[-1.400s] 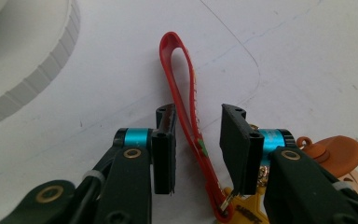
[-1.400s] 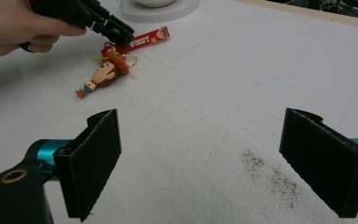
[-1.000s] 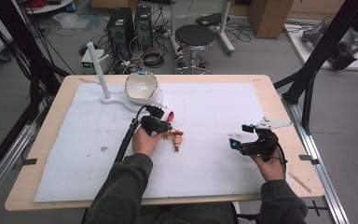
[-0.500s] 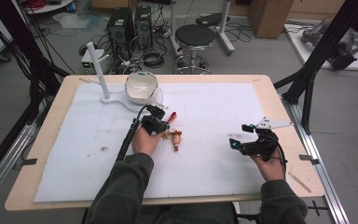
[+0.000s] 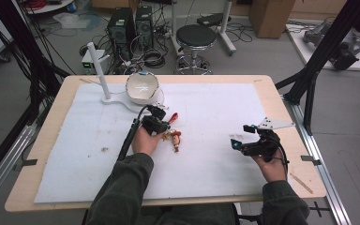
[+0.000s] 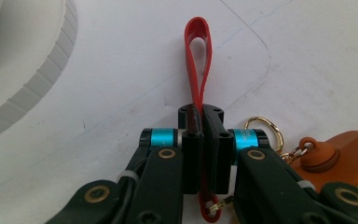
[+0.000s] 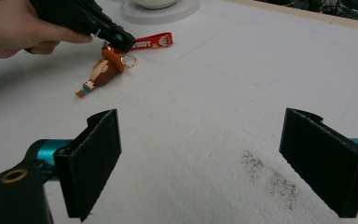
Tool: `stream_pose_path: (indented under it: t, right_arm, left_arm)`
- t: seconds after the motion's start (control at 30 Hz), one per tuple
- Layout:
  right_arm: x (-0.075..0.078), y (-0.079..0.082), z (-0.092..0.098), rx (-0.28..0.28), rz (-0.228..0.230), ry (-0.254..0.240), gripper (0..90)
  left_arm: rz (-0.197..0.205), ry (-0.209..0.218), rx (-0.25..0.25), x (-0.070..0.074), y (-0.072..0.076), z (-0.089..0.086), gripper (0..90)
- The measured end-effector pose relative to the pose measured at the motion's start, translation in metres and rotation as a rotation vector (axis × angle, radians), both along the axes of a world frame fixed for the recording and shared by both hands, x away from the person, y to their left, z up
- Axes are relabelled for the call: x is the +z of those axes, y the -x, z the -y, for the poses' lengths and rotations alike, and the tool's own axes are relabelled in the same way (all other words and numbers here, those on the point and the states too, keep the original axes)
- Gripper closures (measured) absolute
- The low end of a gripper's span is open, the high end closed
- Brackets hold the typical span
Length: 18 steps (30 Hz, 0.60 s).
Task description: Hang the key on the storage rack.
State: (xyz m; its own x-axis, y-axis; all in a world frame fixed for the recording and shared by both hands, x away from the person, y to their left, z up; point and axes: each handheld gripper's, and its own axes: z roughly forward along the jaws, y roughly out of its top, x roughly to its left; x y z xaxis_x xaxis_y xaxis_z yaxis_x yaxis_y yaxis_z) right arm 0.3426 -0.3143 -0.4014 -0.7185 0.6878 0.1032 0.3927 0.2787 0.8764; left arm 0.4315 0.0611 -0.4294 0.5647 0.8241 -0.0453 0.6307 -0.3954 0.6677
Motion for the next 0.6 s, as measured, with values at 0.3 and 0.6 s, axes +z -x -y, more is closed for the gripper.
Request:
stream_pose_path:
  t: [0.3,0.6]
  right_arm:
    - [0.000,0.000,0.000,0.001,-0.001,0.003,11.9]
    - [-0.001,-0.001,-0.002,0.009,-0.004,0.008,11.9]
  left_arm:
    - [-0.034,-0.020,0.000,0.002,-0.007,0.005,80.9]
    - [-0.062,-0.074,0.006,0.006,-0.013,0.012,81.0]
